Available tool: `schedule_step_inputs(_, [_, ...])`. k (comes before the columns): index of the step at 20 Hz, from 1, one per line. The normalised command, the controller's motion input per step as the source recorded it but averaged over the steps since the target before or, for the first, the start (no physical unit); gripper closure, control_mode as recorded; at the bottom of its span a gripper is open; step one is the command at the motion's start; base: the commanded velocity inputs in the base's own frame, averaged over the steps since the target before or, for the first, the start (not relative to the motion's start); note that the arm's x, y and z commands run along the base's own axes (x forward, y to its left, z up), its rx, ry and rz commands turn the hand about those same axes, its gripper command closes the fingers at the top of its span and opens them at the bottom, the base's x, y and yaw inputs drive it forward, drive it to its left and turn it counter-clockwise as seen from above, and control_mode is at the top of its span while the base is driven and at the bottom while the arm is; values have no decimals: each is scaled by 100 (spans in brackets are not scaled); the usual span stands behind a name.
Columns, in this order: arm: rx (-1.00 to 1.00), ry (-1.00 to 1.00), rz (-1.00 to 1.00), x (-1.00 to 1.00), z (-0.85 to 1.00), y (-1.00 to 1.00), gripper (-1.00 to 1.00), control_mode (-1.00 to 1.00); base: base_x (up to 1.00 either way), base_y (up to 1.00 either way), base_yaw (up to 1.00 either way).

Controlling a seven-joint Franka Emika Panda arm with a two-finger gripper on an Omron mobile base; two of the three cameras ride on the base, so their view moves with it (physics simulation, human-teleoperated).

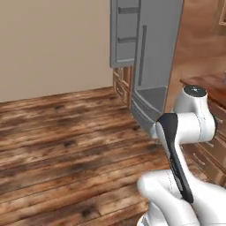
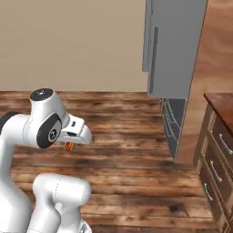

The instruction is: Place the cold items (kiwi and peach) from the fridge in one tupperware on the dining counter. Place the warm items (hot dog and kebab skewer) in the stove area in another tupperware.

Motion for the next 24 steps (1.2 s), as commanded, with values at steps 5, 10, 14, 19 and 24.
schedule_step_inputs(5, [0, 0, 0, 0, 0, 0, 100, 100, -10, 100, 83])
schedule_step_inputs(10, [0, 0, 0, 0, 0, 0, 100, 100, 0, 100, 77])
schedule_step_inputs(14, [0, 0, 0, 0, 0, 0, 100, 100, 56, 69, 59])
schedule_step_inputs(19, [0, 0, 0, 0, 0, 0, 100, 100, 100, 9, 13])
schedule_step_inputs(24, [0, 0, 0, 0, 0, 0, 100, 100, 100, -17, 5])
